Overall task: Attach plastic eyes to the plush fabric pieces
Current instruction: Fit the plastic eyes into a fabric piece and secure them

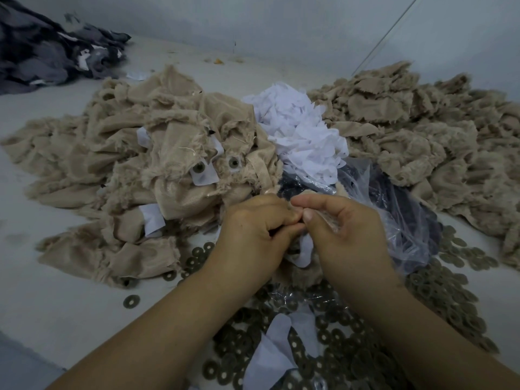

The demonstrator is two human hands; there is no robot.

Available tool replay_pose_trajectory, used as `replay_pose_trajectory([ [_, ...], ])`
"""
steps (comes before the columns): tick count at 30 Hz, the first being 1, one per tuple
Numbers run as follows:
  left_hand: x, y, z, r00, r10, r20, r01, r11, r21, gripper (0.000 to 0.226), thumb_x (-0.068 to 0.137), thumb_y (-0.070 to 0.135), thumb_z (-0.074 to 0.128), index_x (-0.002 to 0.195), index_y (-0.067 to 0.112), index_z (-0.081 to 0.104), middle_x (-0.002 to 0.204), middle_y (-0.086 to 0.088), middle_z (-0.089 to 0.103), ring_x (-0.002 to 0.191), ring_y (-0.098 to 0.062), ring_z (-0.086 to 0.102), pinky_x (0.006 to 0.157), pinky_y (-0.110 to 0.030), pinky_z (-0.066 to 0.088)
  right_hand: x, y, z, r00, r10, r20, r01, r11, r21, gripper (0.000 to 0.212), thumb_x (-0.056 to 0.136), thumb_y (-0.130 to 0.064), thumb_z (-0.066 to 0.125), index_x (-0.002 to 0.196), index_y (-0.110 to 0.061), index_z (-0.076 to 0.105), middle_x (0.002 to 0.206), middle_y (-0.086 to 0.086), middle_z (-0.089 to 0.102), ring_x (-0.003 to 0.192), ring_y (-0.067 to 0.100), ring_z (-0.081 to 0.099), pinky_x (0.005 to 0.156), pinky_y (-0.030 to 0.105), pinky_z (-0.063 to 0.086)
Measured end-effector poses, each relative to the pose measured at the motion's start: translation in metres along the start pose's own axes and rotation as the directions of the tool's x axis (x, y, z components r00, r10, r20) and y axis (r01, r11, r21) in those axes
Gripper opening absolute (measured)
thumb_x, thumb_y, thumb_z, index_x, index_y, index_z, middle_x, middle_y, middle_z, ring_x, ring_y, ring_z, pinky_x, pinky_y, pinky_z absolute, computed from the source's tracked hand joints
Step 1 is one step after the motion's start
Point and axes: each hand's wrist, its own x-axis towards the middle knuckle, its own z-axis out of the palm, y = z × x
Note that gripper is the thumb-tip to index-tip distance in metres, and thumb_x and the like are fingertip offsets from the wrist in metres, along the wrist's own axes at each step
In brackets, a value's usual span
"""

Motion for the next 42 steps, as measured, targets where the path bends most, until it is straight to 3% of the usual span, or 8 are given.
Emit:
replay_pose_trajectory([
  [5, 0.0, -0.001, 0.001, 0.998, 0.062, -0.004, -0.062, 0.996, 0.064, 0.002, 0.079, -0.001, 0.076, 0.078, 0.001, 0.076, 0.079, -0.006, 0.071, 0.079, -0.001, 0.061, 0.078, -0.006, 0.046, -0.001, 0.002, 0.0, 0.999, -0.034, 0.004, 0.034, 0.999, -0.017, 0.035, 0.096, 0.004, 0.057, 0.089, -0.028, 0.07, 0.084, -0.015, 0.073, 0.085, -0.009, 0.067, 0.073, 0.004, 0.049],
  [11, 0.002, -0.001, -0.004, 0.999, -0.049, -0.012, 0.048, 0.998, -0.046, 0.013, 0.078, 0.003, 0.078, 0.091, 0.004, 0.078, 0.082, -0.006, 0.073, 0.077, -0.006, 0.065, 0.073, -0.012, 0.05, 0.006, 0.008, -0.003, 0.969, 0.218, 0.117, -0.245, 0.91, 0.336, 0.013, 0.093, -0.009, 0.064, 0.101, -0.011, 0.074, 0.097, 0.005, 0.078, 0.095, 0.016, 0.075, 0.079, 0.026, 0.061],
  [16, -0.001, 0.004, -0.006, 0.987, -0.131, -0.091, 0.117, 0.982, -0.148, 0.02, 0.077, 0.008, 0.079, 0.096, 0.003, 0.077, 0.088, -0.004, 0.075, 0.082, -0.006, 0.069, 0.076, -0.02, 0.055, 0.012, 0.009, -0.009, 0.93, 0.299, 0.212, -0.367, 0.753, 0.547, 0.033, 0.075, -0.021, 0.074, 0.104, -0.007, 0.075, 0.103, 0.017, 0.076, 0.097, 0.028, 0.075, 0.073, 0.031, 0.061],
  [23, 0.001, 0.008, -0.007, 0.988, -0.137, -0.074, 0.122, 0.976, -0.18, 0.015, 0.077, 0.004, 0.08, 0.092, 0.006, 0.078, 0.083, -0.002, 0.074, 0.078, -0.007, 0.068, 0.072, -0.021, 0.055, 0.012, 0.017, -0.008, 0.922, 0.316, 0.225, -0.387, 0.774, 0.501, 0.027, 0.074, -0.025, 0.075, 0.098, -0.013, 0.079, 0.104, 0.015, 0.076, 0.1, 0.029, 0.074, 0.082, 0.039, 0.062],
  [30, 0.001, 0.005, -0.004, 0.986, -0.167, -0.013, 0.162, 0.971, -0.175, 0.009, 0.074, 0.002, 0.082, 0.082, 0.004, 0.079, 0.078, -0.003, 0.073, 0.074, -0.006, 0.068, 0.07, -0.02, 0.055, 0.008, 0.018, -0.006, 0.948, 0.288, 0.137, -0.319, 0.833, 0.453, 0.017, 0.086, -0.013, 0.066, 0.099, -0.009, 0.076, 0.102, 0.005, 0.078, 0.099, 0.022, 0.074, 0.079, 0.03, 0.061],
  [34, 0.001, 0.009, -0.002, 0.99, -0.141, -0.003, 0.138, 0.974, -0.18, 0.008, 0.075, 0.002, 0.081, 0.082, 0.002, 0.078, 0.076, -0.005, 0.074, 0.073, -0.007, 0.068, 0.069, -0.018, 0.054, 0.002, 0.017, -0.003, 0.966, 0.254, 0.052, -0.253, 0.881, 0.399, 0.016, 0.095, -0.008, 0.06, 0.1, -0.011, 0.075, 0.102, 0.006, 0.078, 0.101, 0.023, 0.074, 0.087, 0.04, 0.059],
  [39, 0.002, 0.006, -0.003, 0.98, -0.2, 0.017, 0.197, 0.947, -0.252, 0.014, 0.075, 0.005, 0.081, 0.089, 0.005, 0.078, 0.078, -0.001, 0.075, 0.073, -0.005, 0.069, 0.068, -0.018, 0.054, 0.001, 0.014, -0.001, 0.987, 0.161, -0.023, -0.145, 0.934, 0.327, 0.017, 0.096, -0.006, 0.06, 0.099, -0.012, 0.074, 0.096, 0.002, 0.078, 0.095, 0.017, 0.075, 0.079, 0.028, 0.061],
  [42, 0.004, 0.006, -0.008, 0.97, -0.244, -0.011, 0.232, 0.935, -0.267, 0.015, 0.081, 0.008, 0.077, 0.095, 0.01, 0.077, 0.082, 0.005, 0.074, 0.075, -0.005, 0.069, 0.07, -0.018, 0.054, 0.006, 0.012, -0.001, 0.976, 0.218, -0.003, -0.199, 0.897, 0.395, 0.014, 0.09, -0.018, 0.064, 0.1, -0.016, 0.075, 0.099, 0.007, 0.078, 0.096, 0.023, 0.074, 0.081, 0.036, 0.061],
])
